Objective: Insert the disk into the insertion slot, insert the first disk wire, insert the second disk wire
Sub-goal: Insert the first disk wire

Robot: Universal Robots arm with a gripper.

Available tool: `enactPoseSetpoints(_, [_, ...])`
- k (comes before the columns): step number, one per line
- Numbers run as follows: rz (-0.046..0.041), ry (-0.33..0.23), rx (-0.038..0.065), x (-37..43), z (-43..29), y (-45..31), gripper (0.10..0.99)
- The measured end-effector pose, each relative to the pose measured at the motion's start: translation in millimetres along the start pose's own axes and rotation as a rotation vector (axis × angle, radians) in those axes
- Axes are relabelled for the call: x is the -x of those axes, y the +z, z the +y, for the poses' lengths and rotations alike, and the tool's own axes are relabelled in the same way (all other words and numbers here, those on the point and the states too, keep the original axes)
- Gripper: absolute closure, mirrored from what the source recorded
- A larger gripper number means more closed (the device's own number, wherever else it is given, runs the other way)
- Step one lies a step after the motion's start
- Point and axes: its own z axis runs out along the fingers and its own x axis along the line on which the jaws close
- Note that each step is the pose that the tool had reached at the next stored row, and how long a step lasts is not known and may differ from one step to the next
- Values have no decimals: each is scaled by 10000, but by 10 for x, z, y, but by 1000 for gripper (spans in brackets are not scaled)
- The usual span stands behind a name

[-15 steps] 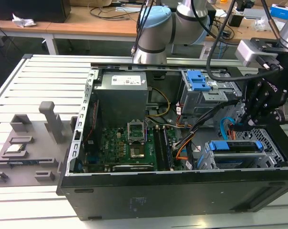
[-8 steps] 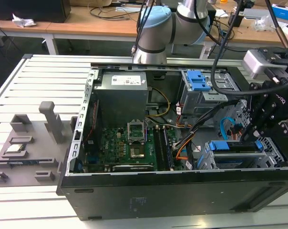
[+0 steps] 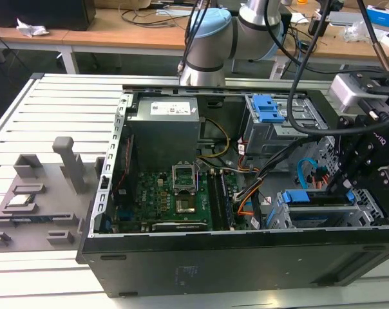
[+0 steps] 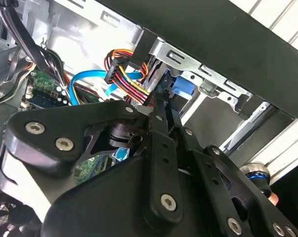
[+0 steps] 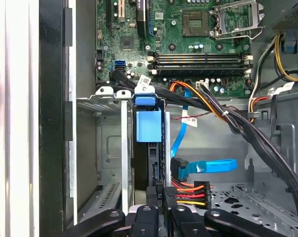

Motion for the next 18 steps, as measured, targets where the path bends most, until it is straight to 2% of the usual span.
enactPoseSetpoints(6, [4,0,0,1,-8,54,918])
enactPoseSetpoints(10, [4,0,0,1,-10,60,918])
enactPoseSetpoints(12, [4,0,0,1,-10,63,906])
enactPoseSetpoints(13, [12,1,0,1,-11,60,843])
enactPoseSetpoints(14, [18,1,0,1,-10,54,843])
enactPoseSetpoints(16, [16,1,0,0,-6,-44,843])
enactPoseSetpoints(18, [16,0,0,15,2,-188,843])
